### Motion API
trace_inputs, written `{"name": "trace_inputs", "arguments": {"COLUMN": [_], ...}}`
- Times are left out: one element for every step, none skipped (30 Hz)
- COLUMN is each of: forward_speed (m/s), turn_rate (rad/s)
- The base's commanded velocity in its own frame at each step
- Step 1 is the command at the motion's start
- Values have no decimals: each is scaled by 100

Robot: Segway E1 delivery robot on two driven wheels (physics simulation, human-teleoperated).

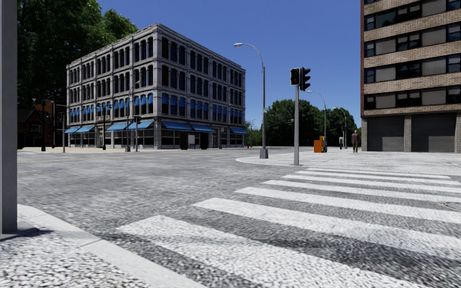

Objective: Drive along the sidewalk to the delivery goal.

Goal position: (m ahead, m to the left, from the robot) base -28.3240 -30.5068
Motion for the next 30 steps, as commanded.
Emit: {"name": "trace_inputs", "arguments": {"forward_speed": [0, 0, 0, 0, 0, 0, 0, 0, 0, 0, 0, 0, 0, 0, 0, 0, 0, 0, 0, 0, 0, 0, 0, 0, 0, 0, 0, 0, 0, 0], "turn_rate": [0, 0, 0, 0, 0, 0, 0, 0, 0, 0, 0, 0, 0, 0, 0, 0, 0, 0, 0, 0, 0, 0, 0, 0, 0, 0, 0, 0, 0, 0]}}
